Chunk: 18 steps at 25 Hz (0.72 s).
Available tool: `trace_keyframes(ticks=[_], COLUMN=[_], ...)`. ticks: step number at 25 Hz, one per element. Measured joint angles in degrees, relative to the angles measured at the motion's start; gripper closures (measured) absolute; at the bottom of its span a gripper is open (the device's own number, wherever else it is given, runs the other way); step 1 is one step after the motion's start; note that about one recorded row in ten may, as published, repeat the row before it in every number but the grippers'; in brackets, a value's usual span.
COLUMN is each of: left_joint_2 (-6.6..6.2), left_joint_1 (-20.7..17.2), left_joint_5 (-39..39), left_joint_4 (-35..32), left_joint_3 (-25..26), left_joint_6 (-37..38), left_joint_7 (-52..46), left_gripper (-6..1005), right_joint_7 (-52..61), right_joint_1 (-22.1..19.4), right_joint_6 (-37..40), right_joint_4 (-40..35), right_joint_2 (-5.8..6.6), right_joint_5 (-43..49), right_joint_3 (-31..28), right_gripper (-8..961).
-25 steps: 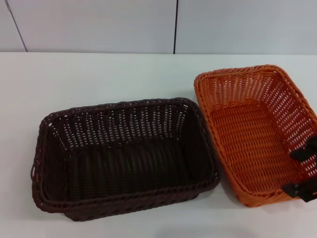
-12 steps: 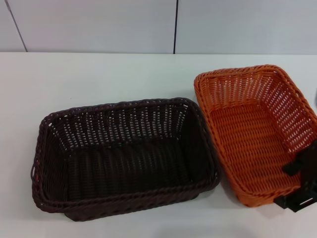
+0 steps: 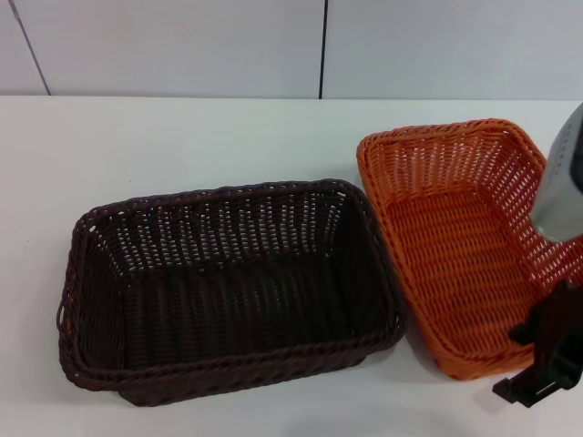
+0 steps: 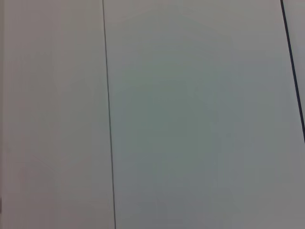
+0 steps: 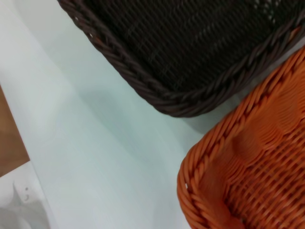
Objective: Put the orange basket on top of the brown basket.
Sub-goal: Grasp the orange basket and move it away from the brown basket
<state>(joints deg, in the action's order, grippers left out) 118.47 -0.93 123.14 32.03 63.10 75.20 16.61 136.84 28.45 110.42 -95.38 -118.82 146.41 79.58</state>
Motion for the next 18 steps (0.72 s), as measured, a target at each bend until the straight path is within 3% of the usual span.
trace_keyframes(ticks=[9, 18], left_joint_2=[-0.01, -0.01], left_joint_1=[-0.28, -0.31], left_joint_5=[0.00, 0.00], left_joint_4=[-0.27, -0.91], left_joint_3=[0.00, 0.00], left_joint_6=[-0.44, -0.77], left_joint_7=[0.00, 0.00], left_gripper=[267, 267], right_joint_7=[0.01, 0.84], right_joint_1=[1.40, 1.44], right_joint_6=[-3.60, -5.81], right_joint_4=[5.80, 6.40], right_joint_2=[0.00, -0.09], right_joint_5=[3.43, 6.15], right_joint_3=[1.83, 4.76], right_gripper=[234, 237])
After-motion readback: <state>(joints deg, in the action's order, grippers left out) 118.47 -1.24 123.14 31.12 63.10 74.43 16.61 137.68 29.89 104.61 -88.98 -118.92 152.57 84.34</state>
